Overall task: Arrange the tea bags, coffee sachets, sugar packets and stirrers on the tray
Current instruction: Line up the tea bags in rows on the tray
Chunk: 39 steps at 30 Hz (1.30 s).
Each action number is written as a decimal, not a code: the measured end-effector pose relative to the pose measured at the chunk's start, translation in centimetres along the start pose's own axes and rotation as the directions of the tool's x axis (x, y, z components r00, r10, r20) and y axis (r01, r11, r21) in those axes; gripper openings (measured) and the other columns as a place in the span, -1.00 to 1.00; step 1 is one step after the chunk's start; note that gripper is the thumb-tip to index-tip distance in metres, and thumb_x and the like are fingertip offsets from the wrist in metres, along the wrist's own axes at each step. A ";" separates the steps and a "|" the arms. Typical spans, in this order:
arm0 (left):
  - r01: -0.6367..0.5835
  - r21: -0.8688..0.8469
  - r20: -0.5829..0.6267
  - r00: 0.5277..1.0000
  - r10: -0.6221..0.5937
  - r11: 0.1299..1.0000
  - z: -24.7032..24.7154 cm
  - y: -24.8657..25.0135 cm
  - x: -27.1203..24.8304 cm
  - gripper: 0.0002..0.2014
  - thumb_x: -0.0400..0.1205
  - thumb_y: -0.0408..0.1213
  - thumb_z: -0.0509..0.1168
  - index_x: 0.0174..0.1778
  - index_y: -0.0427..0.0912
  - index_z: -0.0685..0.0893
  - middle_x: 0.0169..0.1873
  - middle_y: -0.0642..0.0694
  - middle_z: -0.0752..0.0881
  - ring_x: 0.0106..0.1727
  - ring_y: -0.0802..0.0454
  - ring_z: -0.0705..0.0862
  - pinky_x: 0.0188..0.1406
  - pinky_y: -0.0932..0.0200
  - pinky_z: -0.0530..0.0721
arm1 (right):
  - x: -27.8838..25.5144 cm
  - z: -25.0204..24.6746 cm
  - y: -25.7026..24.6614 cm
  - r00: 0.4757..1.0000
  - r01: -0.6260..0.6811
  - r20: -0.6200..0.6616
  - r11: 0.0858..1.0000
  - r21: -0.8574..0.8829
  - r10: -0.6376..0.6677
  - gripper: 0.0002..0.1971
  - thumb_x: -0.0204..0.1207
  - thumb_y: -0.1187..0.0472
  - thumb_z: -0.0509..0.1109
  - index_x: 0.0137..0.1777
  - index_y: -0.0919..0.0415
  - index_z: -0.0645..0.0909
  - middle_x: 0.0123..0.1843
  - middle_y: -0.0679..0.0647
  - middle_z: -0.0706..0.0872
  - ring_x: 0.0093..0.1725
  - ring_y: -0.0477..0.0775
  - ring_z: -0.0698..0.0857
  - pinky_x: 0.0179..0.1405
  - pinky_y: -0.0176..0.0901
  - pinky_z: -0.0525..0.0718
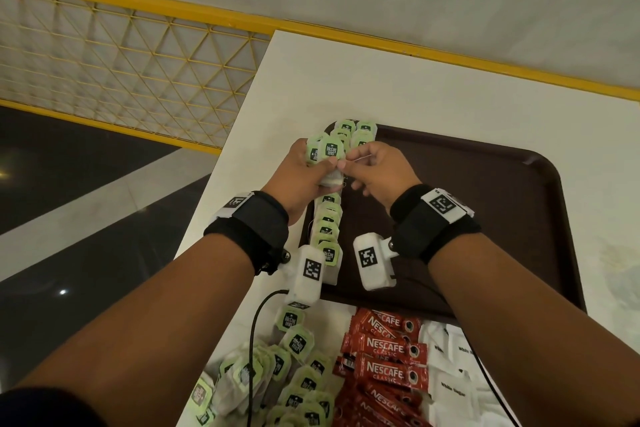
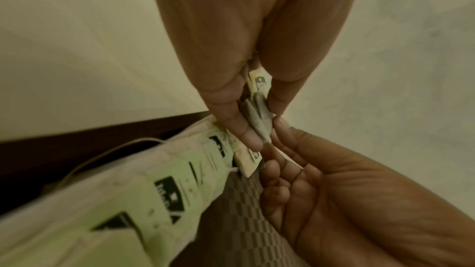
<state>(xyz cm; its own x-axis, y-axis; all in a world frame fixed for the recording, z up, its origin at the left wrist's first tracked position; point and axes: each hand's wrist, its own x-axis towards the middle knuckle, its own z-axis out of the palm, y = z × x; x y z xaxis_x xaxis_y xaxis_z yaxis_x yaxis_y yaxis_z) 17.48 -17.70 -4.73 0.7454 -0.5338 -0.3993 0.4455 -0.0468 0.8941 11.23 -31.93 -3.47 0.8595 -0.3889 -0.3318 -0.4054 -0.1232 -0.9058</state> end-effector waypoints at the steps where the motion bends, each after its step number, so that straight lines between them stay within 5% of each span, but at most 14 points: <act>1: -0.004 -0.002 0.011 1.000 0.004 1.000 -0.1 0.0 0.0 -0.65 0.70 -0.35 0.32 0.37 -0.27 0.40 0.27 -0.30 0.67 0.24 -0.26 0.73 0.06 -0.06 0.79 | 0.0 0.1 0.1 1.000 -0.006 -0.007 1.000 0.011 0.006 -0.86 0.50 0.19 0.54 -0.07 0.16 0.62 -0.18 0.17 0.69 -0.45 -0.07 0.60 -0.58 -0.37 0.54; 8: -0.001 -0.054 0.041 0.999 0.004 0.999 -0.4 0.0 0.0 -0.67 0.69 -0.45 0.27 0.38 -0.33 0.47 0.28 -0.36 0.67 0.28 -0.29 0.70 0.14 -0.09 0.76 | 0.2 0.0 0.6 0.999 -0.010 -0.050 0.996 0.094 0.015 -0.93 0.54 0.23 0.49 -0.16 0.14 0.68 -0.26 0.00 0.73 -0.41 -0.10 0.62 -0.48 -0.31 0.56; 16: -0.052 -0.040 0.031 0.998 0.053 0.998 -0.6 0.0 -0.3 -0.64 0.67 -0.48 0.31 0.40 -0.36 0.50 0.23 -0.35 0.72 0.18 -0.22 0.76 -0.05 0.06 0.76 | 0.1 0.1 0.7 0.997 -0.075 0.011 0.967 0.244 0.075 -0.85 0.51 0.26 0.52 -0.01 0.29 0.66 -0.23 0.11 0.74 -0.37 -0.07 0.70 -0.42 -0.33 0.63; 21: -0.052 -0.022 -0.036 0.998 0.051 0.998 -0.9 0.0 -0.5 -0.69 0.69 -0.49 0.28 0.36 -0.39 0.50 0.24 -0.33 0.72 0.23 -0.24 0.74 0.00 0.03 0.80 | 0.4 -0.5 1.4 0.986 -0.116 -0.078 0.945 0.305 0.146 -0.93 0.56 0.29 0.47 0.00 0.27 0.69 -0.18 0.10 0.78 -0.34 -0.08 0.72 -0.42 -0.36 0.67; 29: -0.016 -0.099 -0.052 0.999 0.011 0.995 -1.5 0.3 -1.0 -0.86 0.72 -0.48 0.22 0.14 -0.23 0.56 0.07 -0.19 0.78 0.06 -0.12 0.81 -0.10 0.07 0.81 | 2.0 -1.2 3.3 0.952 -0.199 -0.232 0.980 0.028 0.200 -0.91 0.52 0.19 0.52 -0.12 0.17 0.67 -0.22 0.09 0.78 -0.44 -0.08 0.69 -0.50 -0.29 0.65; 35: 0.038 -0.089 -0.046 0.998 -0.042 0.995 -1.7 -0.1 -1.2 -0.72 0.71 -0.51 0.15 0.35 -0.41 0.50 0.23 -0.30 0.73 0.20 -0.23 0.77 -0.02 0.05 0.80 | 2.9 -0.9 3.2 0.944 -0.212 -0.288 0.964 -0.161 0.159 -0.82 0.47 0.05 0.55 -0.24 0.08 0.64 -0.30 0.07 0.78 -0.49 -0.05 0.67 -0.40 -0.13 0.68; 39: 0.010 -0.061 -0.031 0.999 -0.012 0.998 -1.6 0.0 -1.6 -0.85 0.73 -0.50 0.18 0.14 -0.25 0.59 0.09 -0.20 0.78 0.10 -0.12 0.80 -0.04 0.09 0.82 | 2.7 -1.3 2.9 0.944 -0.211 -0.296 0.957 -0.197 0.147 -0.77 0.46 0.01 0.55 -0.20 0.15 0.65 -0.29 0.11 0.78 -0.48 -0.03 0.67 -0.31 -0.07 0.74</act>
<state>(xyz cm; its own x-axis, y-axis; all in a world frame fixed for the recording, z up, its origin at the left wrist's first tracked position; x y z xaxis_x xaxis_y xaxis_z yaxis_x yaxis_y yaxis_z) 17.07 -15.47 -4.36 0.7551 -0.5068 -0.4159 0.4823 -0.0004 0.8760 11.99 -34.48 -6.62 0.6593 -0.6555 -0.3682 -0.6310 -0.2161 -0.7451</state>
